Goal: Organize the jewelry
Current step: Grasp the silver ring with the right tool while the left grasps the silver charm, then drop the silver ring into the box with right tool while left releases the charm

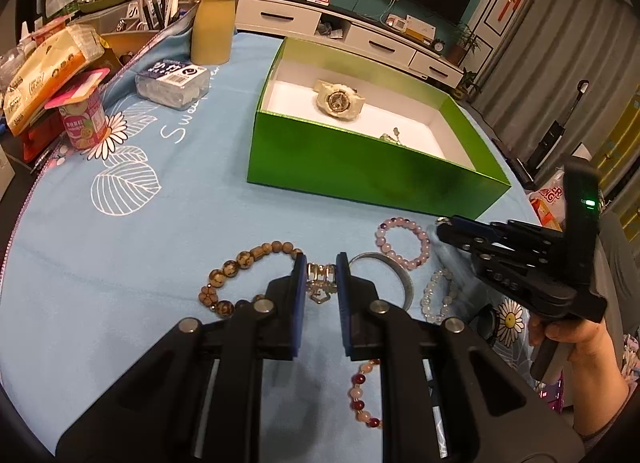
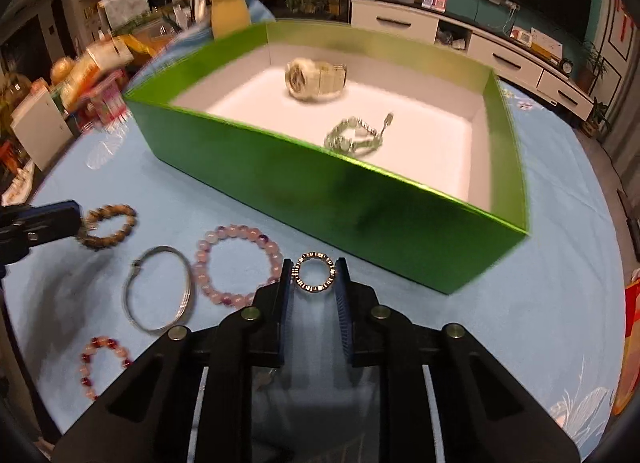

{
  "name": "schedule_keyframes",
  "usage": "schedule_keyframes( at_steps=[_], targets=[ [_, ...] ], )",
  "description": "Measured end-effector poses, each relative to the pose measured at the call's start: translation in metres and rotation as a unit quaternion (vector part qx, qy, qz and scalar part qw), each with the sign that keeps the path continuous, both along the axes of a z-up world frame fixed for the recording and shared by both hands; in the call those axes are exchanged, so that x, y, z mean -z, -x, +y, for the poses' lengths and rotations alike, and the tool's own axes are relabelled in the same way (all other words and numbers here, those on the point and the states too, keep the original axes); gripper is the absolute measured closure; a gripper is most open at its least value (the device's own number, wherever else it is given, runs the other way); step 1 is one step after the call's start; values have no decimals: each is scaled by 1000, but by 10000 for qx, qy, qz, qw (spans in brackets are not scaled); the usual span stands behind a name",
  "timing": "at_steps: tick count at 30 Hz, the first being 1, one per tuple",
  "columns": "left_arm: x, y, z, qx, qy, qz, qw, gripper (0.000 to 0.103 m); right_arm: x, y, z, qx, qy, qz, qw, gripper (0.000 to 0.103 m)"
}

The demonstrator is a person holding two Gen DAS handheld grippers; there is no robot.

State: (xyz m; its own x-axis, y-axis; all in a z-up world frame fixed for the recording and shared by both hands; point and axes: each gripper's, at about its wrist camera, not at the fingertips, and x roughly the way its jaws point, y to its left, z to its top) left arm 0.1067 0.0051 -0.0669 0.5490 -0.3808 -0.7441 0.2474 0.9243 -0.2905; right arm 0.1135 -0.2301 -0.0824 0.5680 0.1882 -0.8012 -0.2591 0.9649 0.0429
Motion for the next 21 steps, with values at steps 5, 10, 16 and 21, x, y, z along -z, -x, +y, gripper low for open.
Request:
schedule_keyframes(
  at_steps=[5,10,16,21],
  targets=[
    [-9,7,-1,41,61,-76,9999,89,-29,30,-13,148,-221,-388,9989,83],
    [-18,16,-3,77,118,-155,9998,89,-46,59,-23,285,-496,-605,9965,83],
    [-28,21,-8,122,65,-274,9995,89,-56,81,-29,366,-737,-754,9938,83],
    [-41,18,-17,170,-14,-450,9988,89,-72,84,-32,371,-797,-980,9913,83]
  ],
)
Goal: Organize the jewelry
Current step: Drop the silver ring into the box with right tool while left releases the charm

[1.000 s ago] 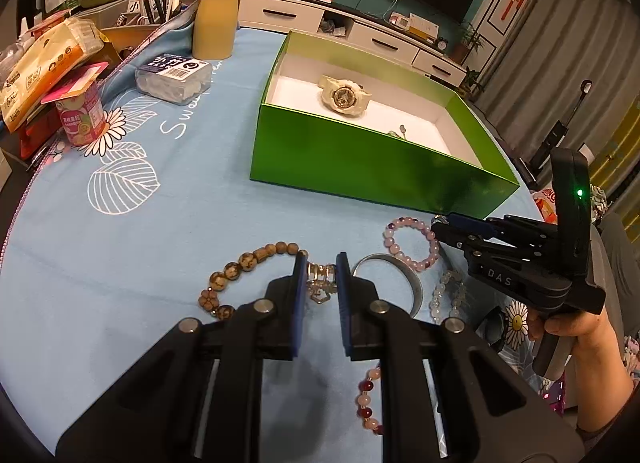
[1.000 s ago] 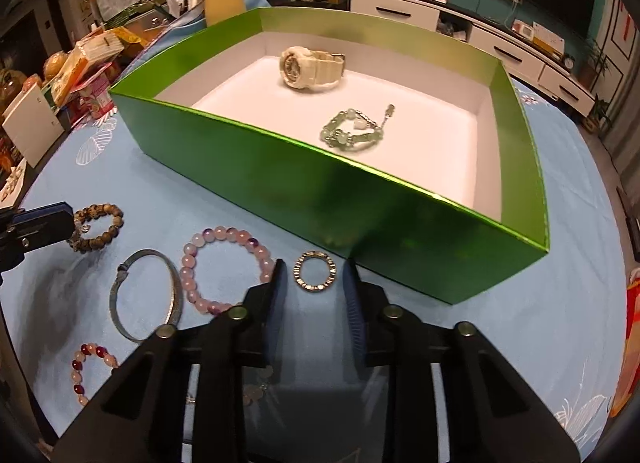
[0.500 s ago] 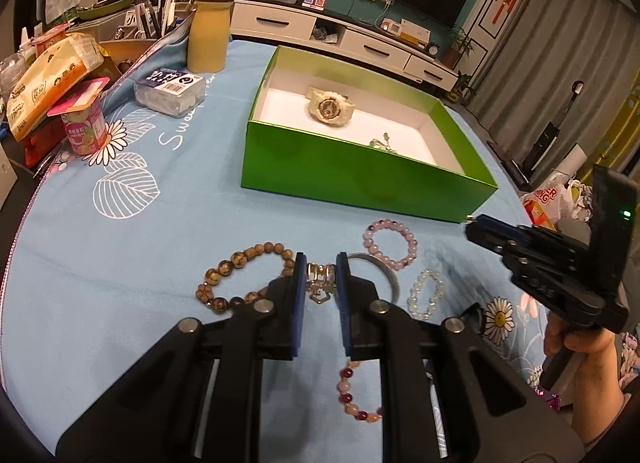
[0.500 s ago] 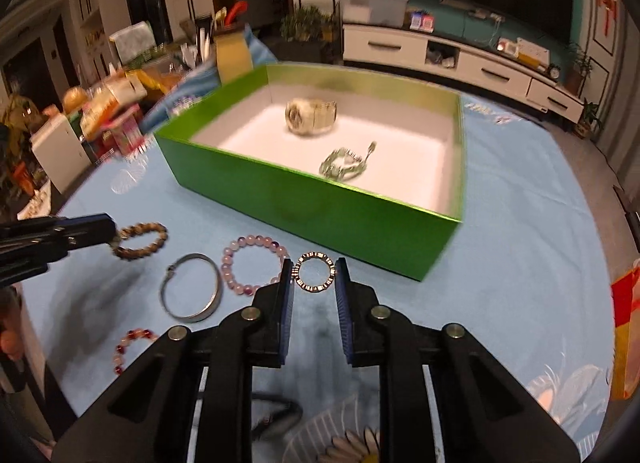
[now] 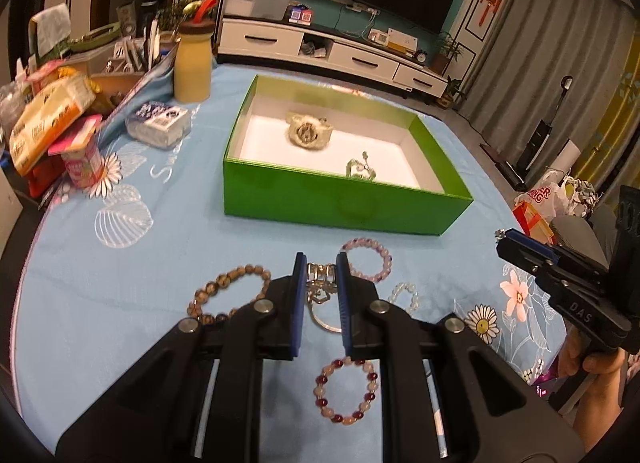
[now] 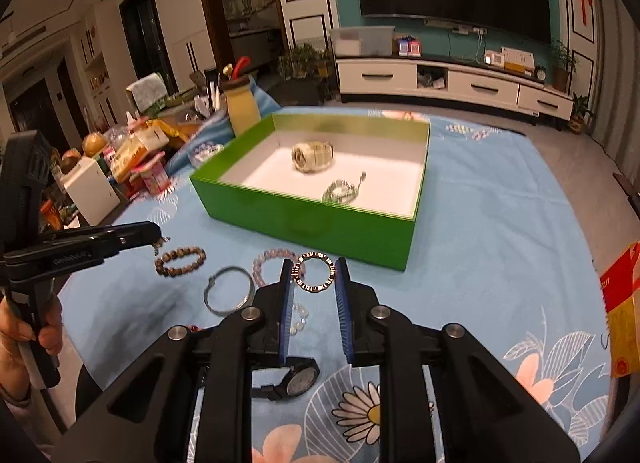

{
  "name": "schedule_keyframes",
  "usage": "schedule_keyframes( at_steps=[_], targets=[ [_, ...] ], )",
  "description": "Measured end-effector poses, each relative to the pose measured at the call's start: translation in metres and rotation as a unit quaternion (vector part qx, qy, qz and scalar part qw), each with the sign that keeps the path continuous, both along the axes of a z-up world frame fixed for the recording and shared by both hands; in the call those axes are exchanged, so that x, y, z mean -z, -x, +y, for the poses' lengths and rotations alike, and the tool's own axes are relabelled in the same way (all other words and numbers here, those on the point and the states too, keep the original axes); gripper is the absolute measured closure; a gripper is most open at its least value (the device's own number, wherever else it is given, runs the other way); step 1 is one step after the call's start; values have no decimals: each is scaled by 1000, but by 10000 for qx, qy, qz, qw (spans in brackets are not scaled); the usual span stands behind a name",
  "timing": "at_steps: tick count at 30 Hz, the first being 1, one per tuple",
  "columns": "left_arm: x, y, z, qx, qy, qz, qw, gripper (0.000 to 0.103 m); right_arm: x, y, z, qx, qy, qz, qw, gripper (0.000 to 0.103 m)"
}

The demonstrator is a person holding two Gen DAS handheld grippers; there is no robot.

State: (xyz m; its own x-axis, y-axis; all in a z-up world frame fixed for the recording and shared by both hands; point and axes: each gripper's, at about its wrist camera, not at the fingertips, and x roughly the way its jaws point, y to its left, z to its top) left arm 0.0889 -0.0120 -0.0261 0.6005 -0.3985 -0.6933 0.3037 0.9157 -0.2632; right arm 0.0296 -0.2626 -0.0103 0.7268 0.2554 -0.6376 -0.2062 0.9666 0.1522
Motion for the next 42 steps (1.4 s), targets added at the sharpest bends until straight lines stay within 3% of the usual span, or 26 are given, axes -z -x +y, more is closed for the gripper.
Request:
schedule_keyframes(
  at_steps=[13,25,29,36,42],
  targets=[
    [-30,-25,-17,117,-97,-430,9990,89,-17,-18,-3,55,7,-302,9995,83],
    [-39,-80,-31,81,-50,-415,9991,89,-20,-61,-5,83,-5,-327,9994,83],
    [-33,-114,-40,91,17,-94,9999,89,-15,-86,-12,108,-196,-110,9997,83],
    [-2,-171,-59,94,-5,697,9975,89,9,-146,-23,203,-547,702,9958,83],
    [29,-197,-70,35,-281,1213,9922,89,27,-173,-17,268,-294,1086,9933,83]
  ],
)
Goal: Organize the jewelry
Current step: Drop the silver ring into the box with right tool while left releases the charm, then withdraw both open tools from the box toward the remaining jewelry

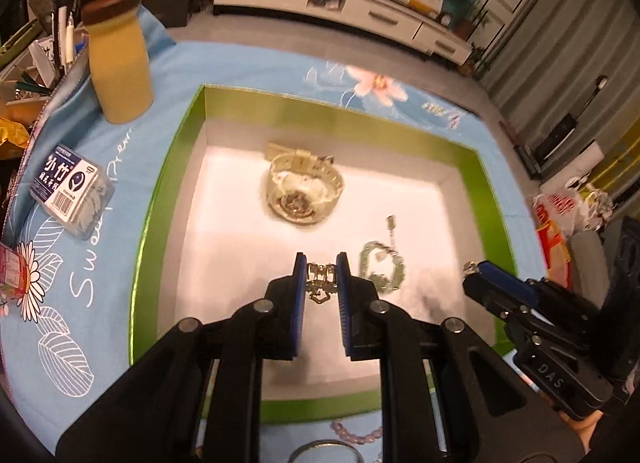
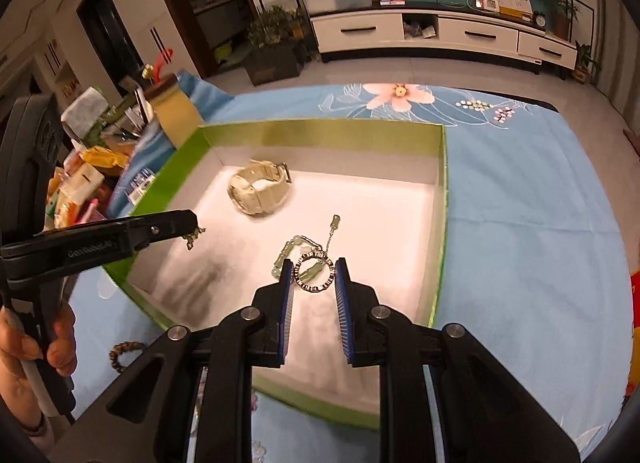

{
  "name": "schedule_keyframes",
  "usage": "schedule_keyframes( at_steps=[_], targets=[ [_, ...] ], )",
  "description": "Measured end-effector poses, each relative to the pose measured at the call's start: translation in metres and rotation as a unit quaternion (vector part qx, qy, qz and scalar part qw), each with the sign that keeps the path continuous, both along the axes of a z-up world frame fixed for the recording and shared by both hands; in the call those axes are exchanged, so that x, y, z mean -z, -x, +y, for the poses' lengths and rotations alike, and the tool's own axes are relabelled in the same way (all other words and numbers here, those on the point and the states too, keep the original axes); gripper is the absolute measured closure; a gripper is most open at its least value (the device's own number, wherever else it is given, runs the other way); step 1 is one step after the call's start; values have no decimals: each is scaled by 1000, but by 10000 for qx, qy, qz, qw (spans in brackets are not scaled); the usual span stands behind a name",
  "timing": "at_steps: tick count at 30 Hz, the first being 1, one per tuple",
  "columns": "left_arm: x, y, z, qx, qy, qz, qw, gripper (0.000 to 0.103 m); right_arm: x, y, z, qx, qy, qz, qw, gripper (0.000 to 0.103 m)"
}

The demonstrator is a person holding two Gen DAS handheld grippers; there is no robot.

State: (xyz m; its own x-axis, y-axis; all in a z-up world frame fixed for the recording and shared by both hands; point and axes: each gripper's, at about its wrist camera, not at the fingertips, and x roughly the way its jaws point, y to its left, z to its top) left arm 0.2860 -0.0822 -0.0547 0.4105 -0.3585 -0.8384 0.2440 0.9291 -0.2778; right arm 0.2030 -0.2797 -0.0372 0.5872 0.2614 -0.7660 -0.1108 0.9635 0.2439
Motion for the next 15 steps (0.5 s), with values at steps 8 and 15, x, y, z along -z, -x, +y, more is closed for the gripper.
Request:
schedule_keyframes(
  at_steps=[8,15],
  targets=[
    [5,-6,0,-127,-35,3,9999,61,4,-11,1,-3,175,79,9998,81],
    [-28,31,14,-95,-51,-561,9984,42,-13,22,-13,95,-29,-251,9996,72]
  ],
)
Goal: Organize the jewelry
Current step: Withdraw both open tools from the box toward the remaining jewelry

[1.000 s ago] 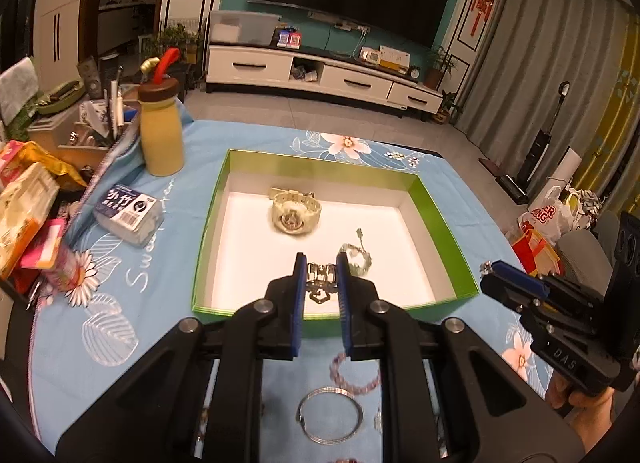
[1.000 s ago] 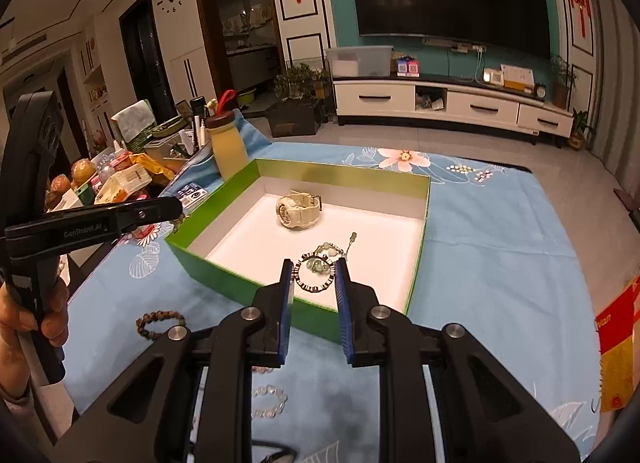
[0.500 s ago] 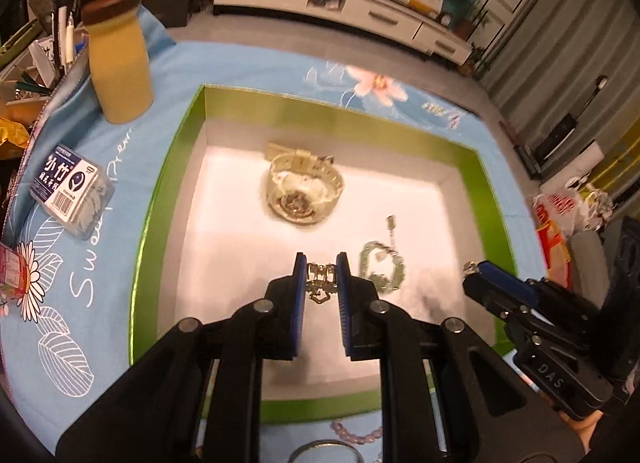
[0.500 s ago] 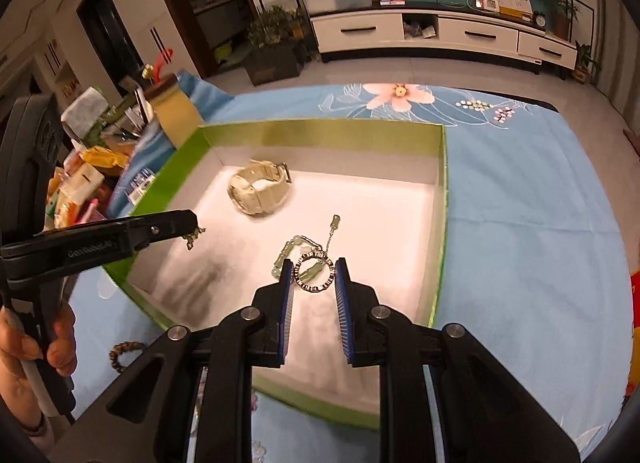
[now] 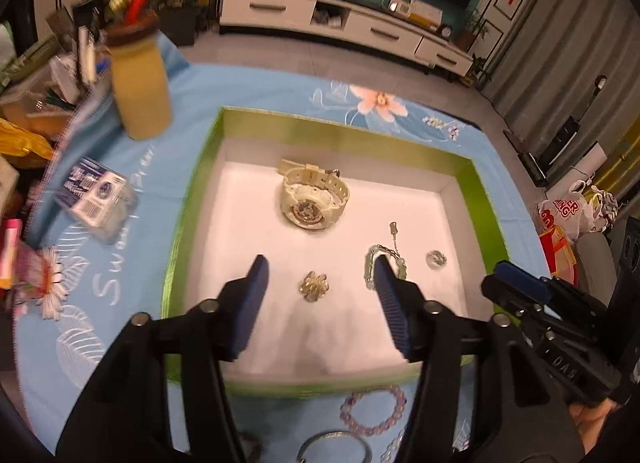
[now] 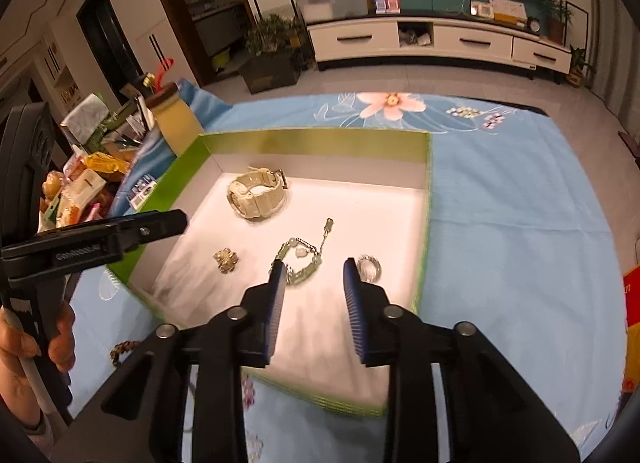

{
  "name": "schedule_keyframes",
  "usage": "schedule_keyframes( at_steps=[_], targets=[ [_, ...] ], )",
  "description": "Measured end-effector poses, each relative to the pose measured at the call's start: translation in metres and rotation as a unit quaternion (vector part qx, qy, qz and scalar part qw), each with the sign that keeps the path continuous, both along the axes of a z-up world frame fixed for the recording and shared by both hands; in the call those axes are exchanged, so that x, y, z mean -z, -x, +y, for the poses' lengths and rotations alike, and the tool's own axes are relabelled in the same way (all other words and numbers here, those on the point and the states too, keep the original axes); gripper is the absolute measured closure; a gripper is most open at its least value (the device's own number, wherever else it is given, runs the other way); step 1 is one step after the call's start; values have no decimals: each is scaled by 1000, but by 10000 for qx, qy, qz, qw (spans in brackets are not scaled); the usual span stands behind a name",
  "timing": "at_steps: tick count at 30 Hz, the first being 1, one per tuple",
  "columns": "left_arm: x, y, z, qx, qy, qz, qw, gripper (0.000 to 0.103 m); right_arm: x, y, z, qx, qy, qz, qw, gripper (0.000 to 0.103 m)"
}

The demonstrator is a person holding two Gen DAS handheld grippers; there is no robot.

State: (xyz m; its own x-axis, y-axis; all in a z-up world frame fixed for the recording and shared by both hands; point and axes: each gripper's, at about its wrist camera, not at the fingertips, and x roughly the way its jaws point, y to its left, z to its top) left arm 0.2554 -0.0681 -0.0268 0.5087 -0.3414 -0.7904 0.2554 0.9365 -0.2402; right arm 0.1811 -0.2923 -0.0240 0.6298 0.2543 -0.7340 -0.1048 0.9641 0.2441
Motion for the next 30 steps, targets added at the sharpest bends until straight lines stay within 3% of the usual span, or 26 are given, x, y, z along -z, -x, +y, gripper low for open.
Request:
schedule_keyframes(
  at_steps=[5,10,21,27,30],
  targets=[
    [-18,41,26,-84,-43,-343,9994,29,-15,43,-16,110,-180,-252,9995,72],
    [-17,82,54,-188,-63,-317,9993,22,-14,85,-32,291,-415,-266,9984,66],
    [1,155,120,-776,439,15,9960,21,-6,148,-31,270,-638,-100,9975,66],
    [13,184,120,-666,183,119,9975,21,-1,172,-13,37,-517,-3,9987,66],
    [23,196,110,-465,67,226,9986,21,3,180,-6,-53,-523,60,9986,59]
  ],
)
